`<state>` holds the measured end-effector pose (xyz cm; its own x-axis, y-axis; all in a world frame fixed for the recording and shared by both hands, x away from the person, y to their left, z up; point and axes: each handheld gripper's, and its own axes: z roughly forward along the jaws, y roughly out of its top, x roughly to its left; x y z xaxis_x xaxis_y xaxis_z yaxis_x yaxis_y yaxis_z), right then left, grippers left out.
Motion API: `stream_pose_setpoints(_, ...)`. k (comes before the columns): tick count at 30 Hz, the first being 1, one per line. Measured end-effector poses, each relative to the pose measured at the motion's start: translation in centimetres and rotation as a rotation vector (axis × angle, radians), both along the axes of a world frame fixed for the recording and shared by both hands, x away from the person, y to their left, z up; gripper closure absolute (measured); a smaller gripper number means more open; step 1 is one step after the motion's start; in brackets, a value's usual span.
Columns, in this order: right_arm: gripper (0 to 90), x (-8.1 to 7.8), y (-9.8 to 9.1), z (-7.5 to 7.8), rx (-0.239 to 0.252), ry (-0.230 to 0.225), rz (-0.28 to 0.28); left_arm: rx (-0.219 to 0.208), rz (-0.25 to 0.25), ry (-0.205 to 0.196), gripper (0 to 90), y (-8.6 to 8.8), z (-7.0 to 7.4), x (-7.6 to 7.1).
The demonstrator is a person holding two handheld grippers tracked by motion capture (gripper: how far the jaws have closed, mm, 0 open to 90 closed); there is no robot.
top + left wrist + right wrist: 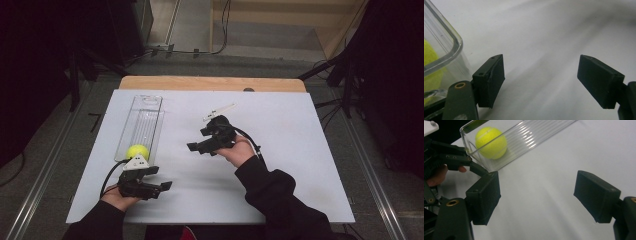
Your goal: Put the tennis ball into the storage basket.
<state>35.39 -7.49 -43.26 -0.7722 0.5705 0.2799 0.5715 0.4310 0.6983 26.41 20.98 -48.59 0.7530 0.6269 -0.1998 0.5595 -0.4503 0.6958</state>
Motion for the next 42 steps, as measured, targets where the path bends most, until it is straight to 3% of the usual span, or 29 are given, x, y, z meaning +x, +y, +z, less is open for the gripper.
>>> stream_pose_setpoints(11,19.6,-1.0,-2.0,-0.4,0.000,0.005,-0.009,0.007,-0.007,0.000,22.8,0.0,0.1,-0.1)
stream_pose_setpoints(28,19.6,-2.0,-6.1,-1.0,-0.005,0.005,-0.087,0.002,-0.008,-0.005,22.7,0.0,0.2,-0.1)
stream_pose_setpoints(42,19.6,-3.0,-8.0,-1.5,-0.014,-0.005,-0.108,0.003,-0.008,-0.007,22.8,0.0,0.3,-0.1)
